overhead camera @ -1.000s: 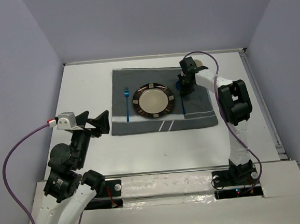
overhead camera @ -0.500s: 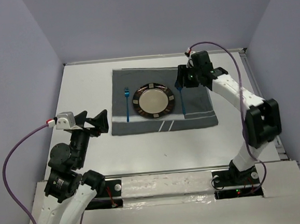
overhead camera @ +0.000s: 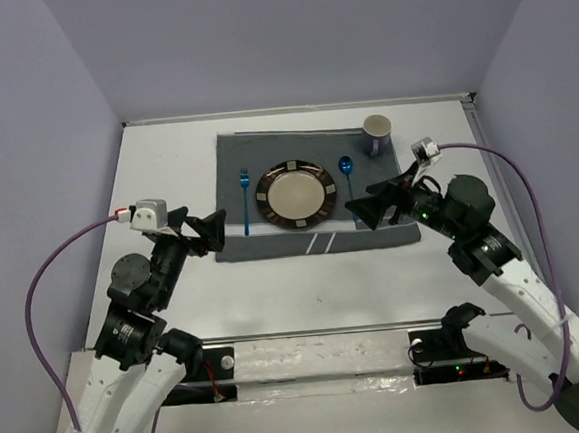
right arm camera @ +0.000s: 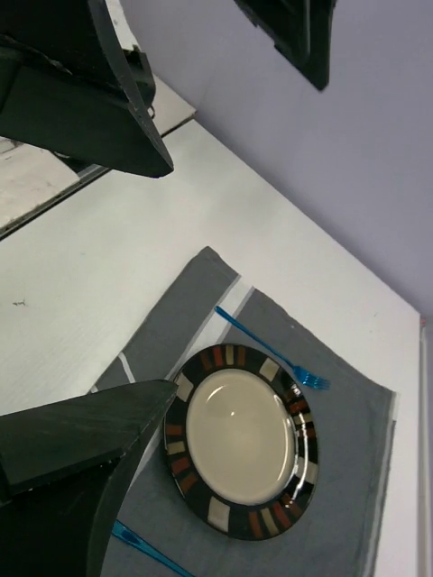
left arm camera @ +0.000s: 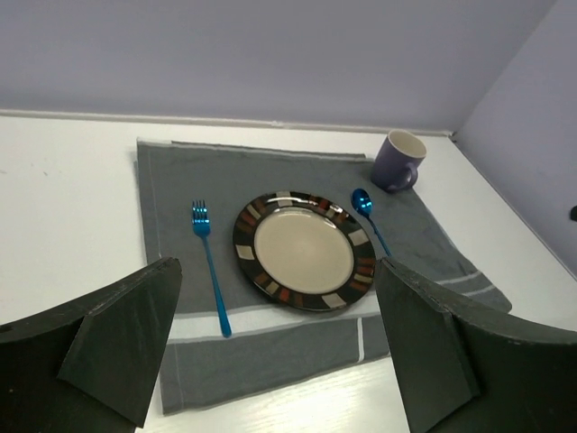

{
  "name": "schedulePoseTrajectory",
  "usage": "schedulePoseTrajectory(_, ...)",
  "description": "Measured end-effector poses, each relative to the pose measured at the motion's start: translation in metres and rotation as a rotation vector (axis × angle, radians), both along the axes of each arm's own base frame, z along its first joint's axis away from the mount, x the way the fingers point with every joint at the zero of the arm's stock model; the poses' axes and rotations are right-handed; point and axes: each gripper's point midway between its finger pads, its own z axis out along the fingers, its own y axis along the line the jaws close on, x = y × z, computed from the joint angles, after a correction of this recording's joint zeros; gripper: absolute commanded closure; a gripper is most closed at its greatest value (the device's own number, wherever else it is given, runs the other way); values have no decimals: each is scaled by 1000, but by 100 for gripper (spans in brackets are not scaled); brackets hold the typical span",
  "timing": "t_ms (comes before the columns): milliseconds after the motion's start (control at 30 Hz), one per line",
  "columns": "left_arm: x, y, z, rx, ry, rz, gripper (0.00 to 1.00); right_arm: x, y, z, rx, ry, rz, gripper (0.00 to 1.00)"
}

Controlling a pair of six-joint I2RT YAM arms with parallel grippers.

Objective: Set the dinner table for one person

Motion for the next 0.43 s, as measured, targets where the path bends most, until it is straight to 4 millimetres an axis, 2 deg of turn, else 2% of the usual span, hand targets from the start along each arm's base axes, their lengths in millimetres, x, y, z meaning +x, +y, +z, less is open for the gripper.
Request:
schedulePoseTrajectory(67,5,-6,-7,15,32,-16,1,-14,-7,11,20,-45,3,0)
schedulePoseTrajectory(167,9,-11,-5,21,50,-32,1,-40,-23,41,58,-157,-15,0)
schedulePoseTrajectory(300,5,-11,25,-7,-3,-40,1,-78,-57,85,115,-351,-100,0)
schedulePoseTrajectory(367,1,-9,44,-33,-56,-43,1,-86,-68,98,131,-410,-135,0)
schedulePoseTrajectory(433,-2,-8,54,-48,-88,-43,1,-84,-75,99,128,-417,-177,0)
